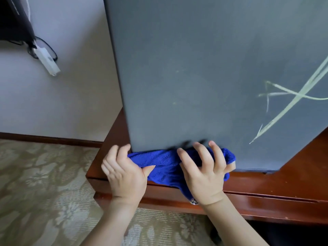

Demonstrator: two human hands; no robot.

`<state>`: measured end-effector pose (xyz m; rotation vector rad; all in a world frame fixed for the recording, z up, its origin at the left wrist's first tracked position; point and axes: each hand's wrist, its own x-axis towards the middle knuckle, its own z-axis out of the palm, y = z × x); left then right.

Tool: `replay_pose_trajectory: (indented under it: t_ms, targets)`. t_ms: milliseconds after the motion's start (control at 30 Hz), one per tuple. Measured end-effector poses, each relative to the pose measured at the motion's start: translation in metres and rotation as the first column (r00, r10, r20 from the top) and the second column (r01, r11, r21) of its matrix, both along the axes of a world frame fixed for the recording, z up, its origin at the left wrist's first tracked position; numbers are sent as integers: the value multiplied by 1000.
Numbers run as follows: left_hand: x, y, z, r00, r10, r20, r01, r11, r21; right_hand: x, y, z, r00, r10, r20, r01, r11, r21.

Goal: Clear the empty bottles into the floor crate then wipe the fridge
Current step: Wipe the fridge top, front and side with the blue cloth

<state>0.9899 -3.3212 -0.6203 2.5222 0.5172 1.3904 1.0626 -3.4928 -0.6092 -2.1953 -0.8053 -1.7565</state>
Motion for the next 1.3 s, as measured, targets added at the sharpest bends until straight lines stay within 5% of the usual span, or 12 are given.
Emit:
replay_pose_trajectory:
  t_ms: [233,400,700,1000,1300]
  targets:
    - [-2,0,85,970,122,211,-109,991,-75,-7,22,93,997,-12,71,-1,982,191]
    - [-4,-2,205,976,-26,214,54,991,-126,-4,33,197,992,-41,116,3,953,304]
    - [11,-11,354,944,-49,327,57,998,-13,3,39,356,989,65,133,-112,914,389]
    - [28,-16,311,903,-31,429,6,998,60,3,61,316,988,-89,130,19,885,466]
    - [18,-13,119,936,-115,333,132,991,-29,-9,53,133,996,26,87,-39,988,149]
